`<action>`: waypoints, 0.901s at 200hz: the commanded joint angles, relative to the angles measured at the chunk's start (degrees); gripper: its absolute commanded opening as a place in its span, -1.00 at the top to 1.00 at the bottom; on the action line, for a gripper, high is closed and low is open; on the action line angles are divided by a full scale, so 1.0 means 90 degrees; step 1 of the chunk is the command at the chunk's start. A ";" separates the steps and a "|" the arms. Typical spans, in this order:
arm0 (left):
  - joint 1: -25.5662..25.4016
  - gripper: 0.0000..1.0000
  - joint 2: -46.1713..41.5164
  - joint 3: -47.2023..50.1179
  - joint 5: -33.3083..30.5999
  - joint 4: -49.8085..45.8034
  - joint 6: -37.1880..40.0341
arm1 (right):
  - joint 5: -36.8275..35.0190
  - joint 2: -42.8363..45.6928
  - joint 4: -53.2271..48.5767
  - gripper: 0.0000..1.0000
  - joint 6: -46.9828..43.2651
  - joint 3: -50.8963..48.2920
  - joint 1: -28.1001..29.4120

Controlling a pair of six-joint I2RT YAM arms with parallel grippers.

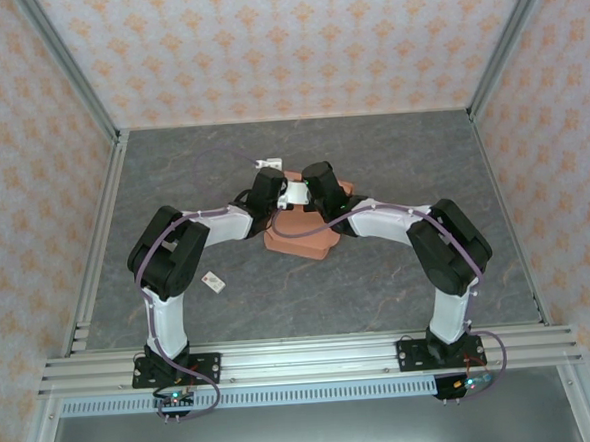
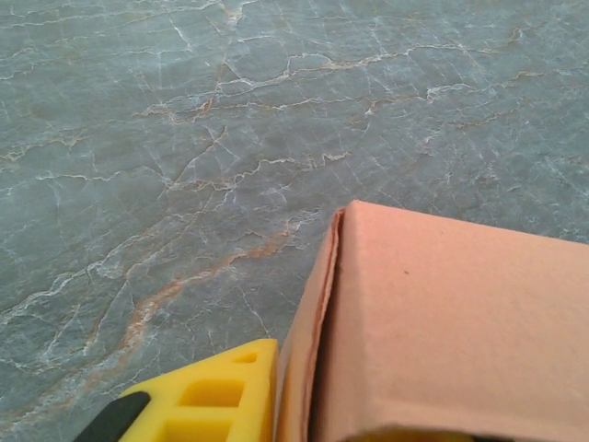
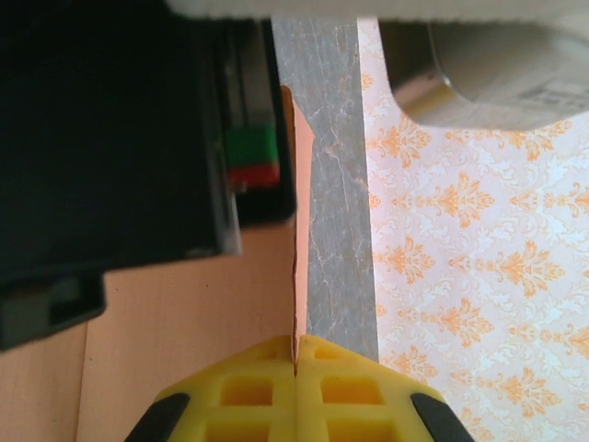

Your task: Fold the paper box

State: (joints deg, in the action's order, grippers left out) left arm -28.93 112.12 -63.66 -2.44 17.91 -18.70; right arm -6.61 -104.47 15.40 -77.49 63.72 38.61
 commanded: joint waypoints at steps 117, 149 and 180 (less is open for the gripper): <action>0.0282 0.03 -0.0577 0.0645 0.0857 0.0503 0.0029 | -0.0183 0.0005 -0.0246 1.00 0.0192 -0.0010 -0.0087; 0.0307 -0.08 -0.0651 0.0674 0.1022 0.0462 0.0066 | -0.0192 -0.0004 -0.0253 1.00 0.0210 0.0016 -0.0101; 0.0329 0.04 -0.0566 0.0672 0.1139 0.0398 0.0138 | -0.0202 0.0007 -0.0275 1.00 0.0212 0.0024 -0.0098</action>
State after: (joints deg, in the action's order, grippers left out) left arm -26.72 107.72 -58.02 6.50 21.30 -18.96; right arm -6.76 -104.47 14.76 -76.66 63.51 38.06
